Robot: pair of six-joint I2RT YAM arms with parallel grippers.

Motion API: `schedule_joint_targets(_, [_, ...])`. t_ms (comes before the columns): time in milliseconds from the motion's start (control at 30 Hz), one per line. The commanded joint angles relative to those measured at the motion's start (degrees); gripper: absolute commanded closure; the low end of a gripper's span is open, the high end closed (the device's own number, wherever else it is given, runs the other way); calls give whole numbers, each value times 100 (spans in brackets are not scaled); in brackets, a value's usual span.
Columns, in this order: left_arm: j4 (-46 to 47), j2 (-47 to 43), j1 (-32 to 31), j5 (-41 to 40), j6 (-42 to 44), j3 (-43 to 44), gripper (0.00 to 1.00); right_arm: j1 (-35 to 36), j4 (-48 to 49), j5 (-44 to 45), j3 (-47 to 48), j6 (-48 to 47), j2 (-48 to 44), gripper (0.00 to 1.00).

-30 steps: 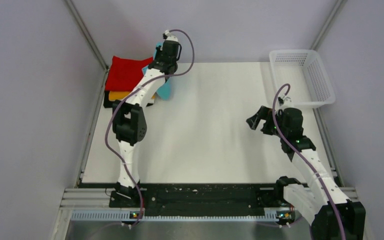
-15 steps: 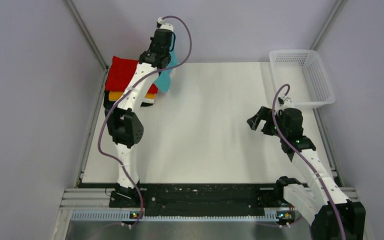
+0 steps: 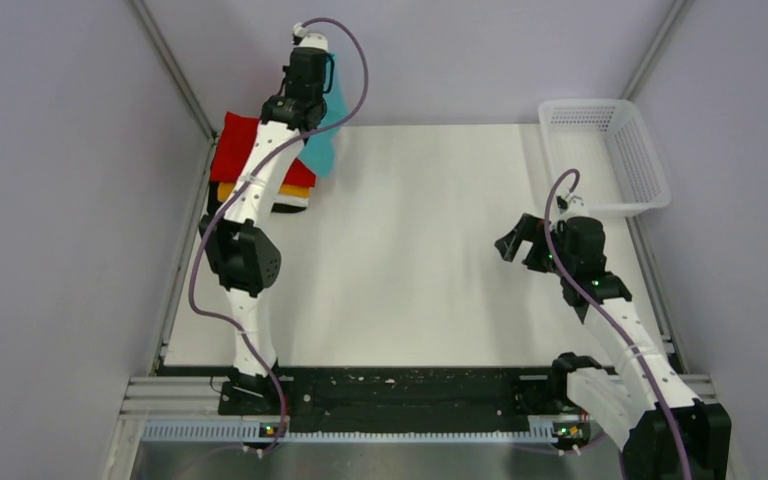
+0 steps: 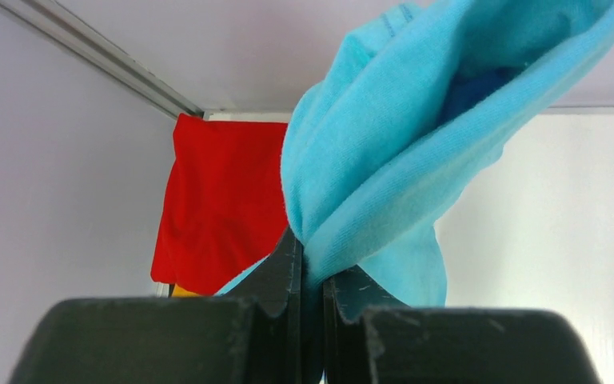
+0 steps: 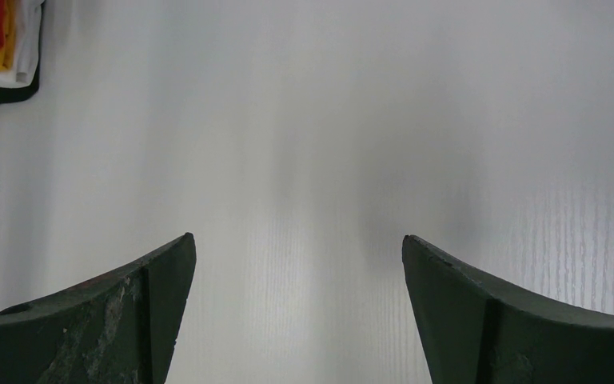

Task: Fold and stack the t-shirts
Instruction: Put the neatly folded tshirt into the corner of the board with the left arm

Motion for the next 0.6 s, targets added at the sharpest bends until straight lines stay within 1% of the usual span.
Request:
schedule_joint_targets(0, [264, 121, 392, 163, -361, 273, 100, -57, 57, 116, 86, -83, -35, 1])
schedule_joint_targets(200, [253, 494, 993, 789, -829, 278, 100, -54, 51, 189, 115, -88, 63, 1])
schedule_joint_targets(367, [244, 889, 1487, 1153, -1142, 316, 100, -58, 46, 226, 126, -88, 142, 1])
schedule_joint_targets(567, [222, 1186, 2109, 1658, -1364, 300, 100, -62, 46, 280, 129, -93, 187, 1])
